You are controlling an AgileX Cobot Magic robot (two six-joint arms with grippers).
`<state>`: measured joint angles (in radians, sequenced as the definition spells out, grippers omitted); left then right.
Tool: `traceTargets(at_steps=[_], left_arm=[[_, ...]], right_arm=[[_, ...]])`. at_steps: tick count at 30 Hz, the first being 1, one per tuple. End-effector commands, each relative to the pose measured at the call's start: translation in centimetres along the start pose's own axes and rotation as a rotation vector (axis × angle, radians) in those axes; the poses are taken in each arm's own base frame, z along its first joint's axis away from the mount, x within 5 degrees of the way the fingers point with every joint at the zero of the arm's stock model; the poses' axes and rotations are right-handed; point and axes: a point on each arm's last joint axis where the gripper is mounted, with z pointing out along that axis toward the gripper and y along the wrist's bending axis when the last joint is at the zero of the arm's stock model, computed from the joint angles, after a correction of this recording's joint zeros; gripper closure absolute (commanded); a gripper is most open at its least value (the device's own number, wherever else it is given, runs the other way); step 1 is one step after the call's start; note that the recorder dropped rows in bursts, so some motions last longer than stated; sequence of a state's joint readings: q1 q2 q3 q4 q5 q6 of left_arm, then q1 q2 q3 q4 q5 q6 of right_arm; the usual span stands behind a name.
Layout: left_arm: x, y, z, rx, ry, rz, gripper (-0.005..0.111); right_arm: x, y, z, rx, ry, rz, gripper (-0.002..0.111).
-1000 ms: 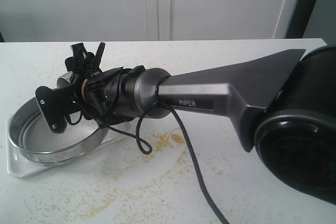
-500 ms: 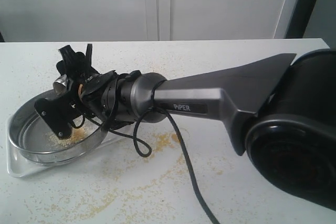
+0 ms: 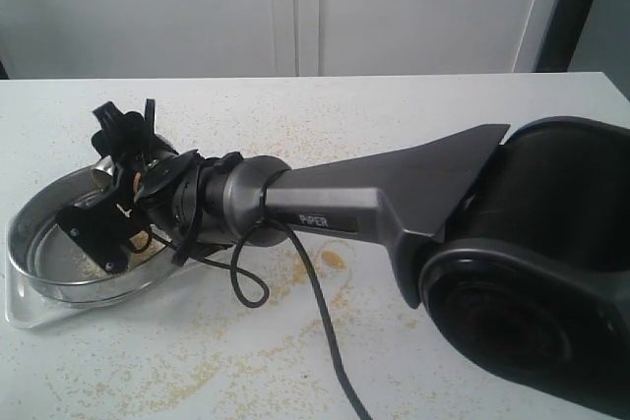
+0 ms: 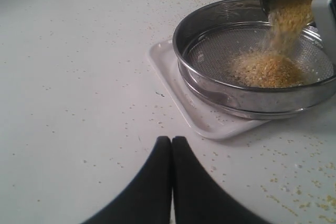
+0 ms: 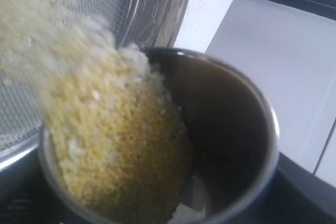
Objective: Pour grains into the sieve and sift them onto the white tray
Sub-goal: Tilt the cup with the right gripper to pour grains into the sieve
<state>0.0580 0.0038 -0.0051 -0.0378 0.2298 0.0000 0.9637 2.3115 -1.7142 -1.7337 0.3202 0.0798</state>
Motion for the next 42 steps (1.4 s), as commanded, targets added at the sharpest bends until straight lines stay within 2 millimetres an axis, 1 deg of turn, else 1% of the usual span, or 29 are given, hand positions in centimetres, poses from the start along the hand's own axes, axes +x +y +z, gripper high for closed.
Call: traceTargets(at_steps=[1,3,8,15,29,32,39,42], left_arm=[[0.1,0.0,0.0,0.004,-0.001,-0.010,0.106],[0.1,0.0,0.0,0.004,-0.001,-0.010,0.106],[0.1,0.0,0.0,0.004,-0.001,-0.010,0.106],[0.1,0.0,0.0,0.004,-0.001,-0.010,0.106],[0.1,0.0,0.0,0.004,-0.001,-0.010,0.106],[0.1,0.0,0.0,0.004,-0.001,-0.010,0.106],[0.1,0.0,0.0,0.004,-0.001,-0.010,0.106],[0.1,0.0,0.0,0.004,-0.001,-0.010,0.106]], right_arm=[[-0.4,-0.7,-0.4,0.023,0.022,-0.148,0.108],[-0.7,-0.8,-0.5,0.024,0.022,-0.184,0.108],[-0.6,-0.7,-0.5,0.023,0.042,-0.206,0.108],[-0.4,-0.7,-0.5,0.018,0.069,-0.358,0.108],[-0.2,-0.8,-0.5,0.008,0.094,-0.523,0.108],[-0.2,-0.8,-0.5,0.005,0.093,-0.602,0.108],[-1.1,-0.9,-0.7,0.014,0.068,-0.705,0.108],[-1.3,-1.2,-0.8,0.025,0.064,-0.707,0.108]])
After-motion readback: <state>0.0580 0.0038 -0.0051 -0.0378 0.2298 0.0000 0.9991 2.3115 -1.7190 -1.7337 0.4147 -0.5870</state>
